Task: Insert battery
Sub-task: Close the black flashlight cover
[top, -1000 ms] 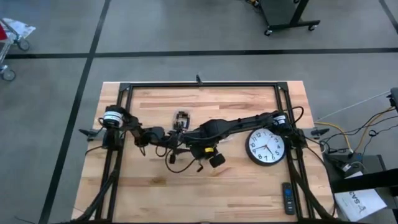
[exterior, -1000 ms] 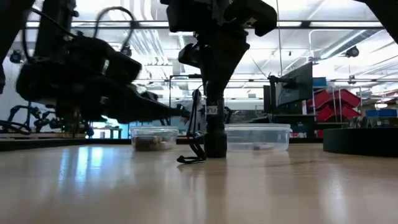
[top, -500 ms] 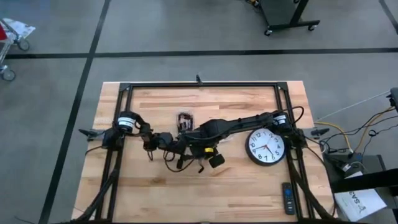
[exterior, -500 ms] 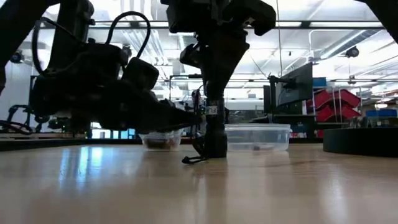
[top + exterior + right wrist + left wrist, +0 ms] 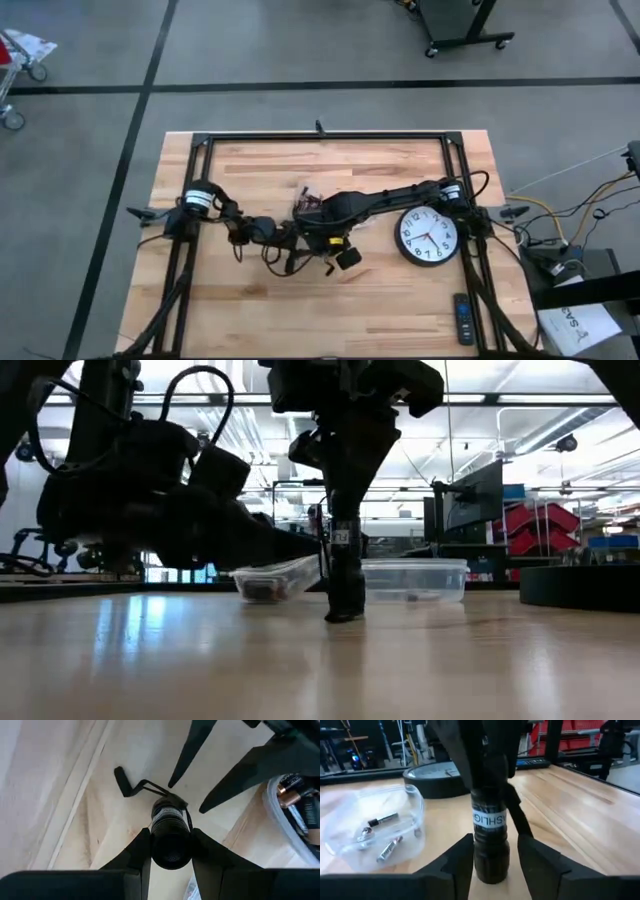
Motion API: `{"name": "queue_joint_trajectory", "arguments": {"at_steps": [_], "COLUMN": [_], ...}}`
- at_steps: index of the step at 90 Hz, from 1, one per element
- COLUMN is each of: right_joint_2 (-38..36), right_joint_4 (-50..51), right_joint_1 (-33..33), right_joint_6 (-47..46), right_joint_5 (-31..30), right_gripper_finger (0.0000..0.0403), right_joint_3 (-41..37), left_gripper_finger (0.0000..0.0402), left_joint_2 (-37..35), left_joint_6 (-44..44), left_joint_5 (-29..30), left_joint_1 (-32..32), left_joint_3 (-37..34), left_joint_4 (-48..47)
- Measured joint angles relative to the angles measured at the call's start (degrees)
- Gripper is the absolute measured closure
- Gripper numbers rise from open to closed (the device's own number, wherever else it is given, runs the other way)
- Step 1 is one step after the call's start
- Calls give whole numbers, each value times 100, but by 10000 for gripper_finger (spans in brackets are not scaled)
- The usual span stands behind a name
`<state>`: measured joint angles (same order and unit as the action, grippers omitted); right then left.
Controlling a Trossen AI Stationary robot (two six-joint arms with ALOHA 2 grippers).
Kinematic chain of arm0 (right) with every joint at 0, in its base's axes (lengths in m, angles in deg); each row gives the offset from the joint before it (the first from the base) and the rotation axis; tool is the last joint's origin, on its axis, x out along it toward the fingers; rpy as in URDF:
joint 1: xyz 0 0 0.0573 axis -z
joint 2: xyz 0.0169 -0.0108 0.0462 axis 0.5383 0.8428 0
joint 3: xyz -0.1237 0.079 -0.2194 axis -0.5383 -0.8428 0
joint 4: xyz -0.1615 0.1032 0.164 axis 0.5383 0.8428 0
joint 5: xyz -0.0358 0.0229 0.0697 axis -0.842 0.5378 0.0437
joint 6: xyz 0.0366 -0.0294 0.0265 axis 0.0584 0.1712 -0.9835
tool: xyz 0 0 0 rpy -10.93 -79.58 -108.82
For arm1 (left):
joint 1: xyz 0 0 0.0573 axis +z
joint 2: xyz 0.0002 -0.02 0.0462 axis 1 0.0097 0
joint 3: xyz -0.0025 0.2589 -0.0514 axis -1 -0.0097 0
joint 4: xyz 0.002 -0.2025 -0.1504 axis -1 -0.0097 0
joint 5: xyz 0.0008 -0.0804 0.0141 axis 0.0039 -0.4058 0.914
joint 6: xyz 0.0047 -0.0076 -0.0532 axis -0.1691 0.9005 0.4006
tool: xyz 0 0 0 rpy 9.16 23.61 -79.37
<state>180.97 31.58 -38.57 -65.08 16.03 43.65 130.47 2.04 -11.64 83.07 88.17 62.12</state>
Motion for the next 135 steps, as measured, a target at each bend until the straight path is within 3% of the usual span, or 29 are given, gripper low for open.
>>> {"name": "queue_joint_trajectory", "arguments": {"at_steps": [27, 51, 73, 107, 135], "right_joint_2": [0, 0, 0, 0, 0], "right_joint_4": [-7, -7, -13, 0, 22], "right_joint_1": [0, -2, -72, -111, -125], "right_joint_6": [0, 16, -1, -24, 1], "right_joint_5": [7, 4, -39, -1, 4], "right_gripper_finger": [317, 317, 317, 317, 317], "right_joint_3": [-2, -3, -4, -2, -2], "left_gripper_finger": [292, 303, 291, 187, 198], "left_joint_2": [-871, -723, -105, 454, 968], "left_joint_6": [-165, 115, 957, 815, 1070], "left_joint_5": [608, 2318, 2506, 2632, 3177], "left_joint_1": [-128, -1112, -1148, -1145, -1143], "left_joint_3": [-352, -76, 346, 1078, 1535], "left_joint_4": [-462, -1370, -1452, -1471, -1350]}}
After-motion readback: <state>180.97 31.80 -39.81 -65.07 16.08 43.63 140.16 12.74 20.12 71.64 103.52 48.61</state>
